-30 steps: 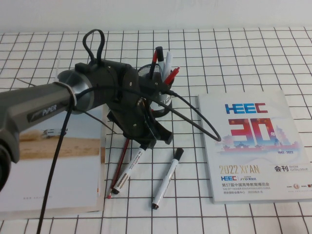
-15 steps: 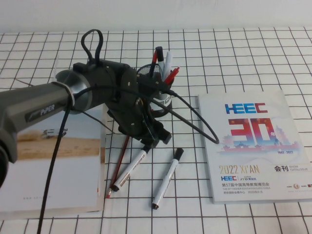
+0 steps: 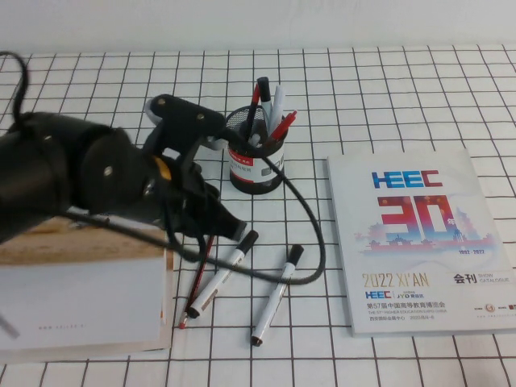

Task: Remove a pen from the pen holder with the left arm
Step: 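Take a marker out of the pen holder and lay it on the table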

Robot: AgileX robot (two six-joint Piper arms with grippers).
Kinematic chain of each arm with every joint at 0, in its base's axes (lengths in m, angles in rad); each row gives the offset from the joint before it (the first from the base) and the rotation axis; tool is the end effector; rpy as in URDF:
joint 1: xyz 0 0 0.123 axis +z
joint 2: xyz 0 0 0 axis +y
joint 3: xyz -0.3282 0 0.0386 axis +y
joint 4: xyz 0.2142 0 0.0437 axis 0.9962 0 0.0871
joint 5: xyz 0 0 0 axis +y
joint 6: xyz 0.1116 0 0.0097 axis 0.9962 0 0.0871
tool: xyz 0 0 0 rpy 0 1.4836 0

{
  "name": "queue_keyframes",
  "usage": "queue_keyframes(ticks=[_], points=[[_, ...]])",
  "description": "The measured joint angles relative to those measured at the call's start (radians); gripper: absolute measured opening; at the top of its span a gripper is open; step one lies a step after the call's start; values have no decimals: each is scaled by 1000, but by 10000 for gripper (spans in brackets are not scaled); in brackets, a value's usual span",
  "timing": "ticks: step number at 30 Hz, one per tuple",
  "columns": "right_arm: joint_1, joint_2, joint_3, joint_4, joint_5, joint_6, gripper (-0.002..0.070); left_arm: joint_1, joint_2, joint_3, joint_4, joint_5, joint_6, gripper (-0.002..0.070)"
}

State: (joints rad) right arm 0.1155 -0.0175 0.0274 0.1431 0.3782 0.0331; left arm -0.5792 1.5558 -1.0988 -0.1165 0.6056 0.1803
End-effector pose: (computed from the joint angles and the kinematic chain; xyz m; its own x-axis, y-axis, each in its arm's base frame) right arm -0.0079 0.0050 0.1646 -0.3144 0.1299 -0.9404 -0.1147 0.9782 0.1734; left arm 0.2538 -0.1749 0.3041 -0.6403 0.5192 -0.5661 0.6336 0.7737 -0.0070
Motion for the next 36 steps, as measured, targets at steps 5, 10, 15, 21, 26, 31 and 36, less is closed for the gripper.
queue_keyframes(ticks=[5,10,15,21,26,31,36], points=[[0,0,0,0,0,0,-15,0,-197,166,0,-91,-46,3],[0,0,0,0,0,0,-15,0,-380,338,0,-218,-131,0],[0,0,0,0,0,0,-15,0,-542,474,-2,-318,-163,0],[0,0,0,0,0,0,-15,0,-698,596,-45,-358,-190,0],[0,0,0,0,0,0,-15,0,-727,632,-53,-315,-192,0],[0,0,0,0,0,0,-15,0,-728,632,-47,-266,-171,0],[0,0,0,0,0,0,-15,0,-729,632,-36,-266,-103,0]])
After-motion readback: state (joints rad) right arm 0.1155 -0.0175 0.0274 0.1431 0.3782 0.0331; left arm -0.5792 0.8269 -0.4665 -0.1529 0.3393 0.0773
